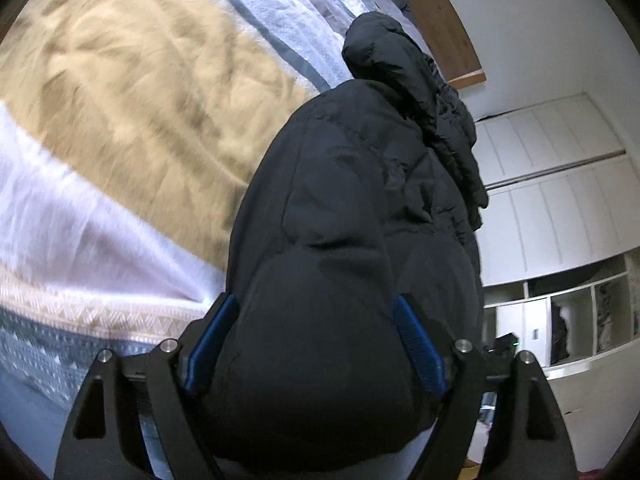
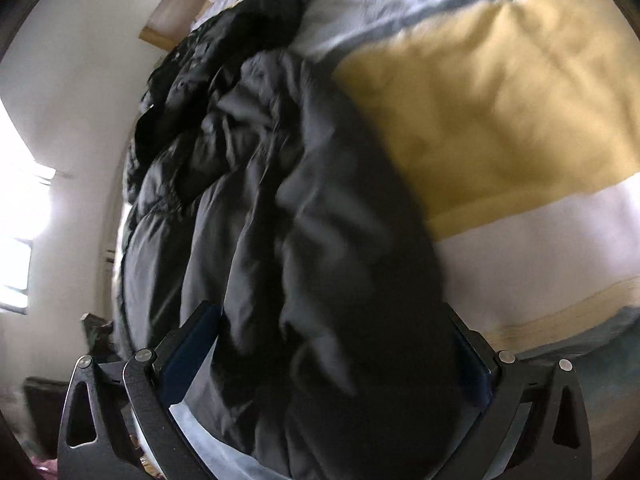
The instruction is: Fold large clothes
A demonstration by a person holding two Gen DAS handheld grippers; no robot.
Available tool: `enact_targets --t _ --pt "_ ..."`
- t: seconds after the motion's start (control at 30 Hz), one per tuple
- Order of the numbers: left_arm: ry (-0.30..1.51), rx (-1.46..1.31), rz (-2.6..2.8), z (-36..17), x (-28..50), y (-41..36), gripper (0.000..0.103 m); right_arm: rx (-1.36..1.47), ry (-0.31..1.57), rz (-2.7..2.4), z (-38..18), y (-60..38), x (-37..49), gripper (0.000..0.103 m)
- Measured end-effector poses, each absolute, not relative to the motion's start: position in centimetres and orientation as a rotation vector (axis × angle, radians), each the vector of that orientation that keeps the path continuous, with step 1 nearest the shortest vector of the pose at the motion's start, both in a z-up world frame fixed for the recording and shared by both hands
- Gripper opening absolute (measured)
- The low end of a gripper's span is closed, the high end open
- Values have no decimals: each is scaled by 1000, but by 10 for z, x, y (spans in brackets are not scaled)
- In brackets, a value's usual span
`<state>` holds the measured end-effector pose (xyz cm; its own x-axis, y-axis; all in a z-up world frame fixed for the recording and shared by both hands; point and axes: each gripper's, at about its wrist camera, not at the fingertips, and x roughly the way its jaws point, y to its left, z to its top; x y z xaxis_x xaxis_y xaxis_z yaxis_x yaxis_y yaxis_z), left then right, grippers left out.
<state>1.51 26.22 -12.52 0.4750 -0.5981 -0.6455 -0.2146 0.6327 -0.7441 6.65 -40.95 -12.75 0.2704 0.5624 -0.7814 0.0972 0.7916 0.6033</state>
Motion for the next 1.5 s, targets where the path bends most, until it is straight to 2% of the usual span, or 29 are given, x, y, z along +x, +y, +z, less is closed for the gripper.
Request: enact_targets --t 0.37,0.67,0.93,1.13,1.33,1.5 --pt "980 -1124 -395 -136 -7 274 80 662 1272 420 -137 -403 67 103" --pt "975 -1144 -460 -131 3 271 80 678 1264 423 -136 -404 66 103" --pt "1028 -1012 -302 -126 29 303 80 664 1275 396 -133 -409 64 103" --pt "1147 -1010 -460 -147 39 274 80 671 1277 369 -133 -412 65 103" --pt "1010 -1142 -615 -138 17 263 80 701 1290 375 -138 -412 64 103" --pt "1005 -1118 -544 -136 16 250 80 704 1297 396 -140 -411 63 101"
